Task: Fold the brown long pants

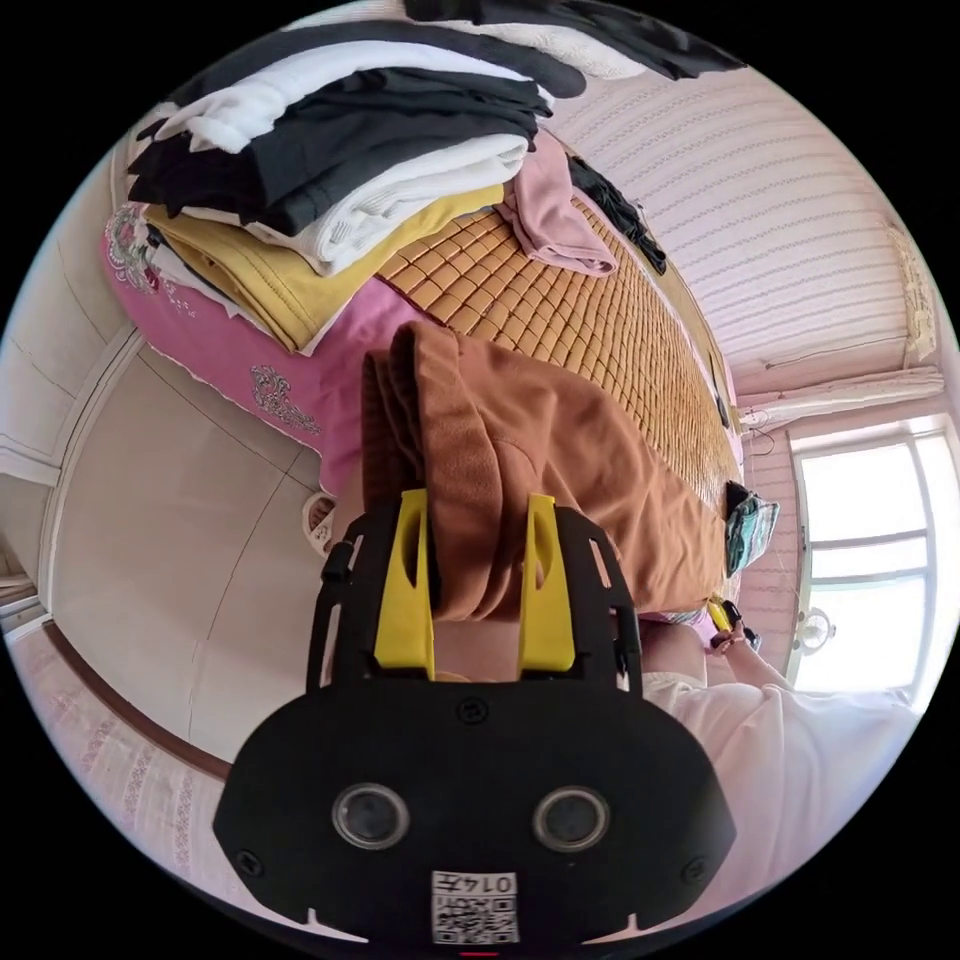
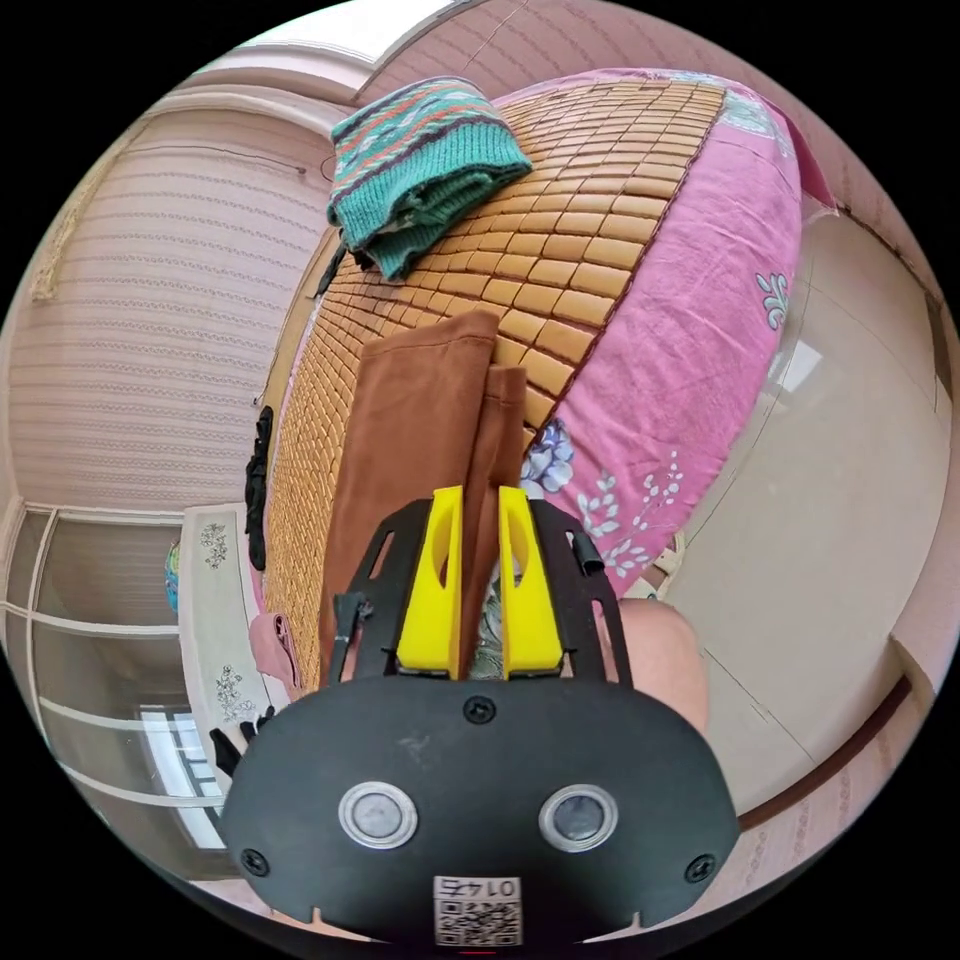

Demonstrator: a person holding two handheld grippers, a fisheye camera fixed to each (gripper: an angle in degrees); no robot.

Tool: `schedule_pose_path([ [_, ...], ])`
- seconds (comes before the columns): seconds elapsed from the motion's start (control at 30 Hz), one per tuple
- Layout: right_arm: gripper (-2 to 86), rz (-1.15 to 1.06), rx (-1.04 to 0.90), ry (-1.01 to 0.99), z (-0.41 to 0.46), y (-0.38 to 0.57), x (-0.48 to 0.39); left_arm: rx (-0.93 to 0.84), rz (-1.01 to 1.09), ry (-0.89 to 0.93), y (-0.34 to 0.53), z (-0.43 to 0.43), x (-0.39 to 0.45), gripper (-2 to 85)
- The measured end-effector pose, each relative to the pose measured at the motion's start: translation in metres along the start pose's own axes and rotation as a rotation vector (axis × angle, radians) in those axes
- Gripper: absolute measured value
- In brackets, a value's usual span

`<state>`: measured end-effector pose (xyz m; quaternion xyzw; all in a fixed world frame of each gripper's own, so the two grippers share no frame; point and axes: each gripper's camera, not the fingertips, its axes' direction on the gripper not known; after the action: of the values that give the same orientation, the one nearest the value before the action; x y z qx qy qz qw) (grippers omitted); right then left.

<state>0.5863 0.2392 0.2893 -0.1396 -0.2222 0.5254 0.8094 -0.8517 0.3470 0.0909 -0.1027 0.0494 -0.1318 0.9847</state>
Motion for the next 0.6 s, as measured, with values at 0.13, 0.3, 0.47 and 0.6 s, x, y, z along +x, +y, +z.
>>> schedule_pose_path([
  [0.13, 7.8, 0.028, 0.136, 0.027, -0.031, 0.001, 0.014, 0.003, 0.040, -0.049, -0.004, 0.000, 0.016, 10.4],
  [0.3, 12.0, 0.049, 0.087, -0.083, -0.035, -0.021, 0.035, -0.011, 0.017, -0.040, -0.010, 0.003, 0.022, 9.8],
  [0.47, 10.5, -0.005, 0.089, 0.062, -0.038, -0.027, 0.022, -0.016, 0.010, -0.046, -0.014, 0.005, 0.033, 10.0],
  [0.6, 8.7, -0.058, 0.061, 0.105, -0.040, -0.024, 0.023, -0.008, -0.009, -0.045, -0.015, 0.007, 0.042, 10.2],
])
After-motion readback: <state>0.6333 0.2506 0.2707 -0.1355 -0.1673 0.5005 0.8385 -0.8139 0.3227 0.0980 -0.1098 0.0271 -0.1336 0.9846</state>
